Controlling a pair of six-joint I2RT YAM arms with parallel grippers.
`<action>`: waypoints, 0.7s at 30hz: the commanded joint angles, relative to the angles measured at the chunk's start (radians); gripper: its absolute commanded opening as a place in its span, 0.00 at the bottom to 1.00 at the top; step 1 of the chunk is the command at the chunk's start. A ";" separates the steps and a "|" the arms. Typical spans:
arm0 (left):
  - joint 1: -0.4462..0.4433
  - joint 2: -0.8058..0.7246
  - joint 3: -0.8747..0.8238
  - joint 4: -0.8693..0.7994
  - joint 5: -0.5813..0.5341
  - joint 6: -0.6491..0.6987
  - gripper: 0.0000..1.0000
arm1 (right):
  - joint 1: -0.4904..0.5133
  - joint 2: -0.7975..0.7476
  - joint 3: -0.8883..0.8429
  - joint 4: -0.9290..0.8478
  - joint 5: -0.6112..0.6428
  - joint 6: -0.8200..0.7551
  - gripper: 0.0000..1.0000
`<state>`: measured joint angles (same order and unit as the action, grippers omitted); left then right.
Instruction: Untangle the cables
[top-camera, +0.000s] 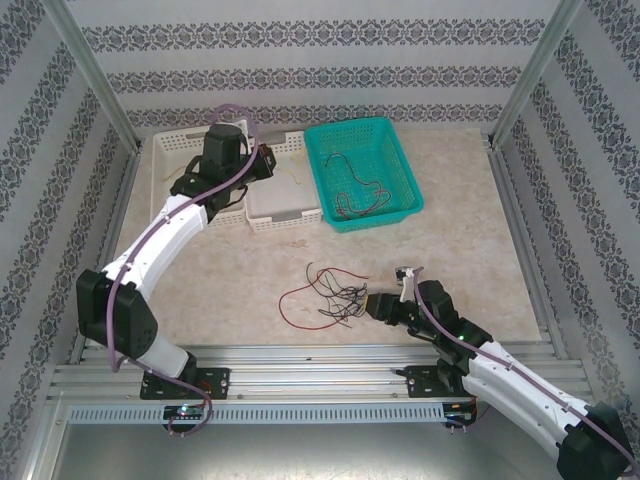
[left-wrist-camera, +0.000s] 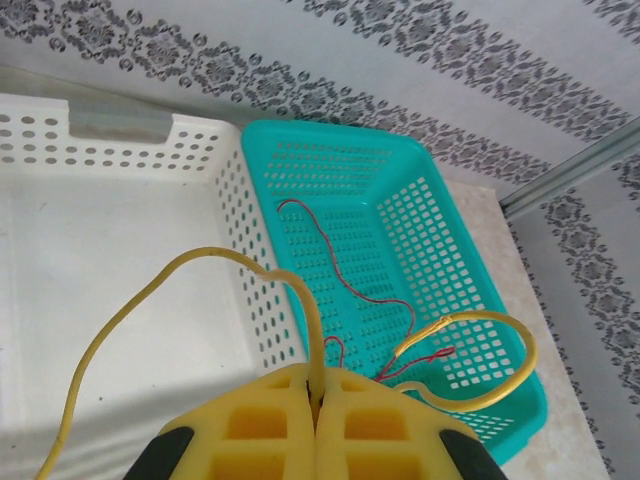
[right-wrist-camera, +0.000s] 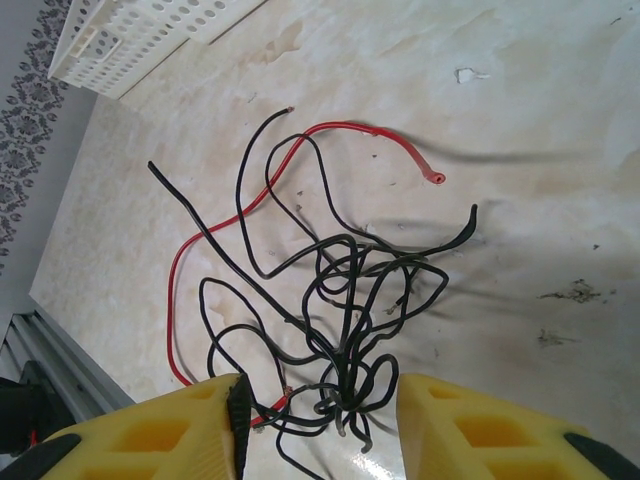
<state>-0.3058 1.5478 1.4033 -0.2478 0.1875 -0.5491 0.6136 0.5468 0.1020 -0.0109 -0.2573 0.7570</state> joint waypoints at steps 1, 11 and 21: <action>0.059 -0.018 0.033 -0.008 0.015 0.033 0.00 | 0.016 -0.010 0.001 -0.004 0.013 -0.001 0.42; 0.323 -0.034 -0.038 -0.024 0.053 0.022 0.00 | 0.027 -0.048 -0.028 -0.016 0.012 0.003 0.41; 0.466 0.048 -0.105 0.019 0.115 -0.022 0.00 | 0.038 -0.005 -0.021 -0.005 0.003 -0.001 0.36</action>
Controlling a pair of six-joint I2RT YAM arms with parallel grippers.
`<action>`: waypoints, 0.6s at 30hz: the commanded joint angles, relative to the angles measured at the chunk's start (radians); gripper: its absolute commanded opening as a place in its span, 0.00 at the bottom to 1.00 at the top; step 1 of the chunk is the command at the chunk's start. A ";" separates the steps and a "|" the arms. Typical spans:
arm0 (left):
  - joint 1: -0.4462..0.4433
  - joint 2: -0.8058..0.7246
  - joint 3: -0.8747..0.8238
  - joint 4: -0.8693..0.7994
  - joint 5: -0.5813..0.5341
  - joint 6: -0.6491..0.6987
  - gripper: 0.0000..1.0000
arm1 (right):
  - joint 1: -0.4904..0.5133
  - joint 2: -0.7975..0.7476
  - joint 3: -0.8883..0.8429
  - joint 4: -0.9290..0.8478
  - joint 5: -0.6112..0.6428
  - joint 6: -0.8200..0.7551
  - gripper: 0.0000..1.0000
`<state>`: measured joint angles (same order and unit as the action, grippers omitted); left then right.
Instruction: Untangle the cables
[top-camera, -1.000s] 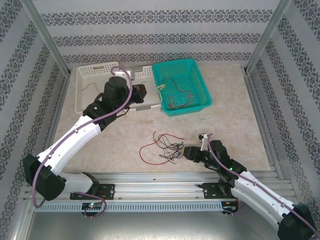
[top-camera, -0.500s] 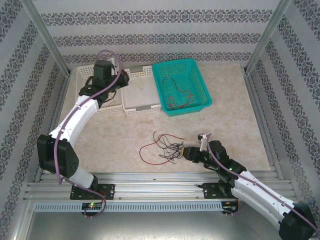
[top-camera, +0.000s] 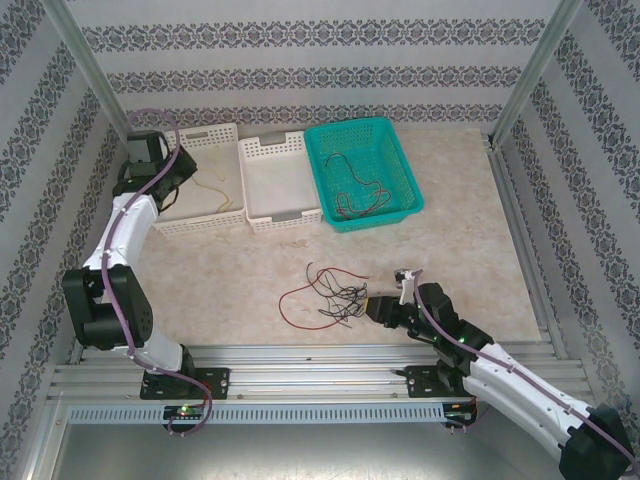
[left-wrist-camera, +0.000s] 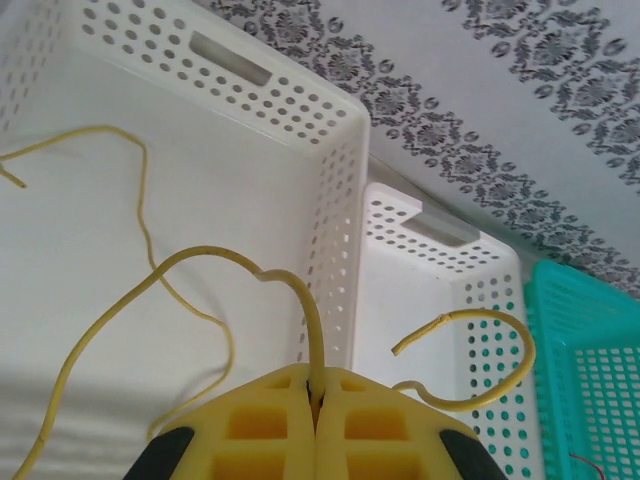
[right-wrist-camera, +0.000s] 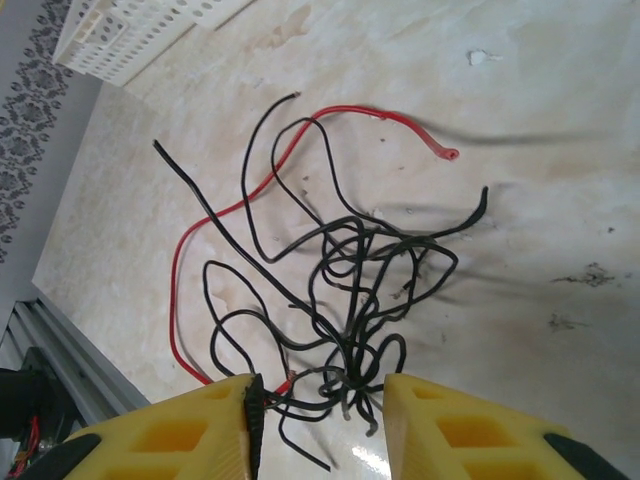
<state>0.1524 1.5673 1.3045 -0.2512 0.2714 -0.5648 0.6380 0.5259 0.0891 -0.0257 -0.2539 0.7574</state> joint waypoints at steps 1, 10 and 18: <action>0.016 0.036 -0.016 0.030 0.030 -0.011 0.00 | 0.015 0.025 -0.003 0.012 -0.002 -0.003 0.36; 0.058 0.123 -0.051 0.059 0.030 -0.025 0.00 | 0.043 0.115 0.018 0.055 -0.006 -0.014 0.30; 0.073 0.216 -0.031 0.060 0.040 -0.036 0.00 | 0.069 0.206 0.047 0.074 -0.016 -0.039 0.27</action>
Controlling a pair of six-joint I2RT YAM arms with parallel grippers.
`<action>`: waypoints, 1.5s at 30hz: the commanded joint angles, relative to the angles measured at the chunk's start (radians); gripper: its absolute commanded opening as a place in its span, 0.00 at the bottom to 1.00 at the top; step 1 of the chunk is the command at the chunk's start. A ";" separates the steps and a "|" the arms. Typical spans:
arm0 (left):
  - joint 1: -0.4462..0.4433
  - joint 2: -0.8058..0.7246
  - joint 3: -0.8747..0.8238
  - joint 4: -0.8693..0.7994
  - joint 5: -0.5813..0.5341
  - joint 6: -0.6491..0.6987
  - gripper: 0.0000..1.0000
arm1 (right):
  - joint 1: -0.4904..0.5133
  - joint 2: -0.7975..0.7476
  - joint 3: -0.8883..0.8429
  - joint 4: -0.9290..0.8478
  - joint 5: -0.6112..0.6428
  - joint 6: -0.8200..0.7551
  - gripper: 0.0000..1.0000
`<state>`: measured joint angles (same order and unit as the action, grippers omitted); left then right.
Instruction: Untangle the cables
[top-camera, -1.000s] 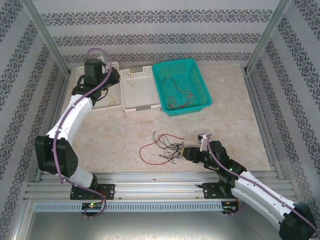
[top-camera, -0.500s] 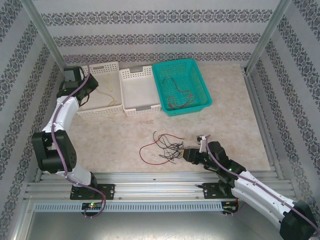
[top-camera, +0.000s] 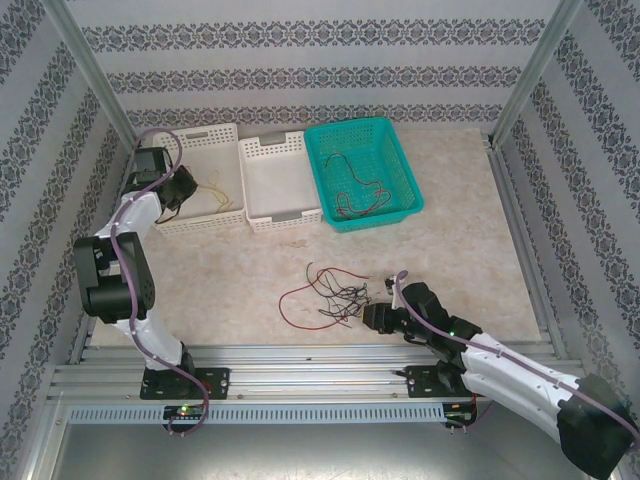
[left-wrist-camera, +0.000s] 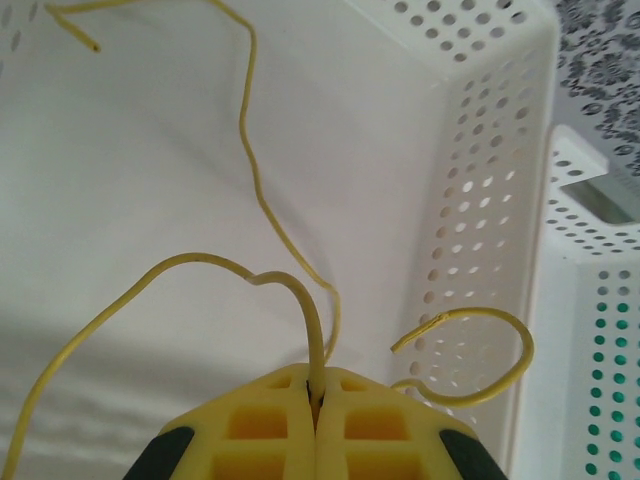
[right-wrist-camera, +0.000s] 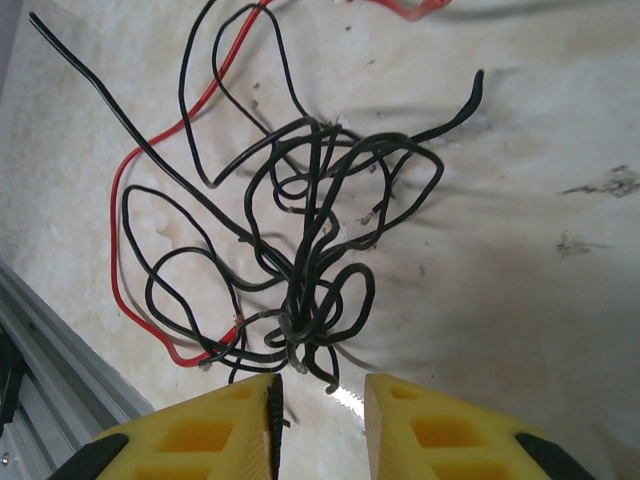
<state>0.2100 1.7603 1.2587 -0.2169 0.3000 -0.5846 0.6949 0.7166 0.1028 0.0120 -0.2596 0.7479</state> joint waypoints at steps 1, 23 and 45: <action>0.015 0.032 0.020 0.024 0.014 -0.017 0.00 | 0.014 0.022 0.036 0.040 -0.010 -0.030 0.25; -0.007 -0.180 -0.022 -0.052 0.076 -0.104 0.75 | 0.020 0.089 0.094 0.047 0.026 -0.058 0.00; -0.621 -0.779 -0.532 -0.001 0.056 -0.170 0.85 | 0.021 0.133 0.296 0.174 -0.185 -0.163 0.00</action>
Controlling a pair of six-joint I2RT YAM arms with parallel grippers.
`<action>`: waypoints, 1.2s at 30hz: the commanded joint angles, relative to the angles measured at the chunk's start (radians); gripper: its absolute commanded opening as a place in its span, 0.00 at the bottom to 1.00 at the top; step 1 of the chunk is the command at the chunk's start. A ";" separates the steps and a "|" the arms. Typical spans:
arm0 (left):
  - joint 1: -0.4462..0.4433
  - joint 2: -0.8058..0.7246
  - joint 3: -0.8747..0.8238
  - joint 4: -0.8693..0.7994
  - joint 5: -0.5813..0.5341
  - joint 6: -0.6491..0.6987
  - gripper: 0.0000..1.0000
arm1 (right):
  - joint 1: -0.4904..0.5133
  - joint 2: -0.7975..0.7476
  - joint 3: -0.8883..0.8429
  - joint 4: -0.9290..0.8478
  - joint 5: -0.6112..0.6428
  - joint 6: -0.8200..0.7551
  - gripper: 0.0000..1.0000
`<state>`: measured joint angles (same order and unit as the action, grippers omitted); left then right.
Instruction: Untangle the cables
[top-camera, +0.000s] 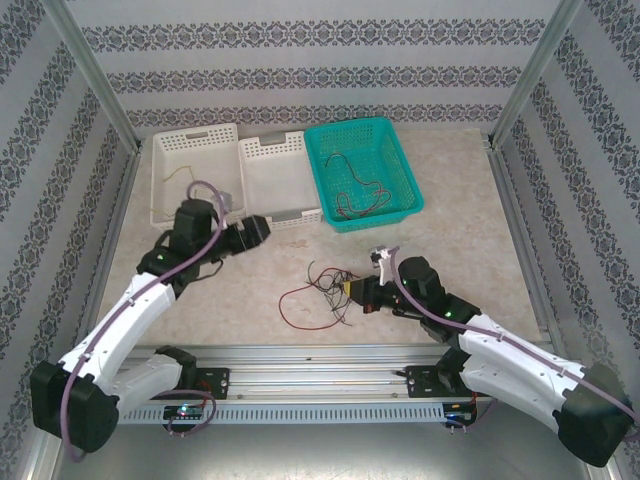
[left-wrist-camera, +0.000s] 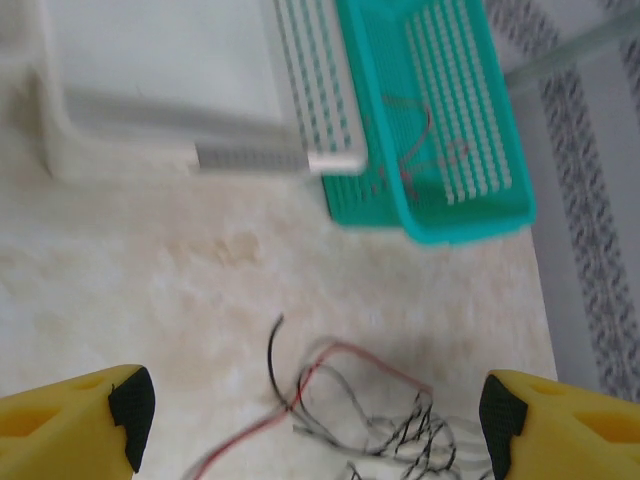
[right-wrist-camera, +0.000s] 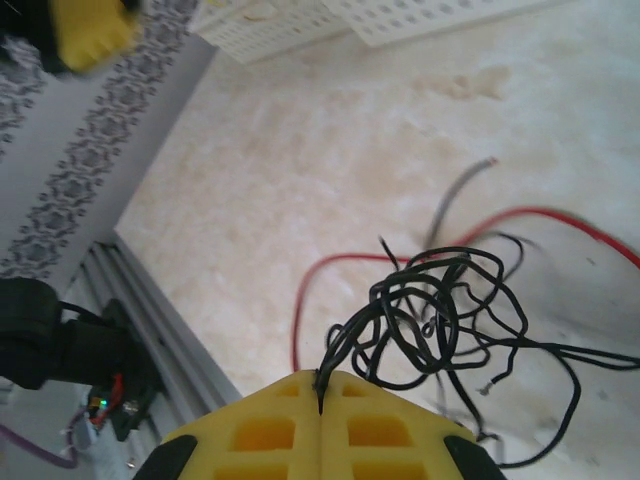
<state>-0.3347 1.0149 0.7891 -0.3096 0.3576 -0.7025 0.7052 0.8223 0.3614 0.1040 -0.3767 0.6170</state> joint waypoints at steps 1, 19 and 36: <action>-0.108 -0.040 -0.084 0.114 -0.003 -0.067 0.85 | 0.010 0.040 0.043 0.099 -0.081 -0.031 0.00; -0.488 0.005 -0.325 0.687 -0.011 -0.260 0.82 | 0.012 0.133 0.086 0.235 -0.169 -0.011 0.00; -0.520 -0.029 -0.422 0.725 -0.042 -0.269 0.64 | 0.013 0.139 0.083 0.252 -0.152 0.004 0.00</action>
<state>-0.8387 1.0042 0.3832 0.3820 0.3317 -0.9710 0.7052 0.9714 0.4202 0.3088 -0.5217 0.6147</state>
